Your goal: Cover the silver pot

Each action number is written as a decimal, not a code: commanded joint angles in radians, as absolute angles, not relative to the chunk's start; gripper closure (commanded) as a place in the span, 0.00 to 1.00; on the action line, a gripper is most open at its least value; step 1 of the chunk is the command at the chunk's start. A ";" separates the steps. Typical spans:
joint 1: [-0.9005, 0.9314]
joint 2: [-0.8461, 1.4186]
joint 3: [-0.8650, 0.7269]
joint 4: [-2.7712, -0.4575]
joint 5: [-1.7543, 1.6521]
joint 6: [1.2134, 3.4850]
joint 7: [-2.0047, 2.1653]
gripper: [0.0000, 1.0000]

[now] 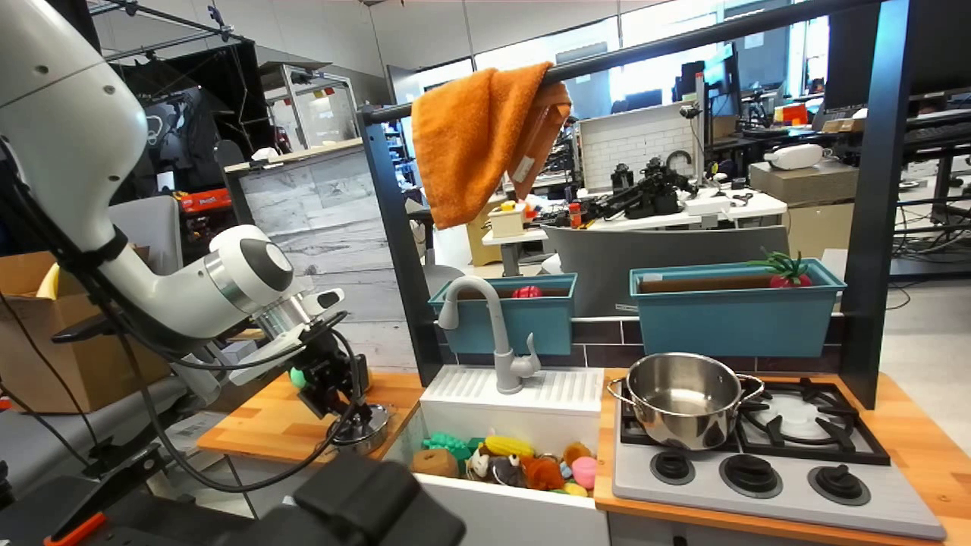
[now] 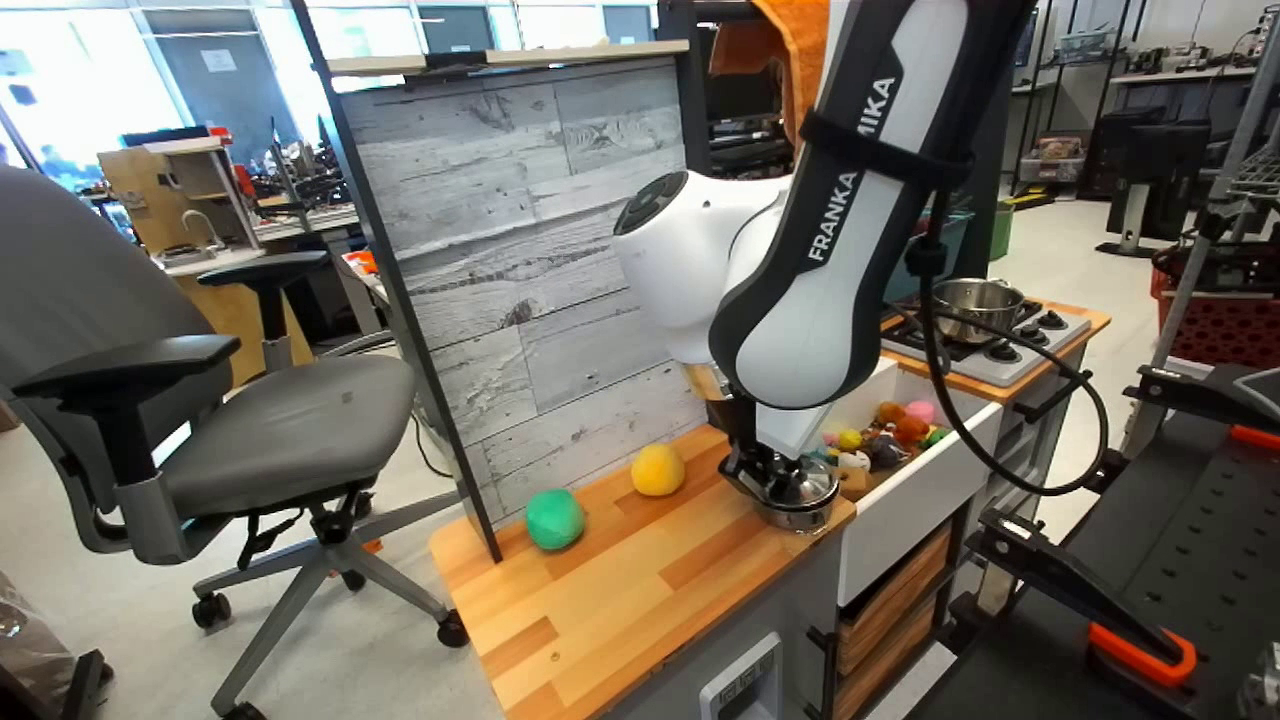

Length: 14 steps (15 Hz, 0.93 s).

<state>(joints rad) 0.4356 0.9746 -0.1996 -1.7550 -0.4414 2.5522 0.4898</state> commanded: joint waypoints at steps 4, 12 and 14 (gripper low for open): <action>0.451 1.005 -0.219 -1.728 -0.426 2.559 0.500 0.32; 0.459 0.969 -0.222 -1.758 -0.424 2.549 0.515 0.00; 0.460 0.947 -0.219 -1.778 -0.420 2.542 0.518 0.00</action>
<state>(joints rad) 0.4367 0.9761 -0.2074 -1.7505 -0.4413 2.5511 0.5059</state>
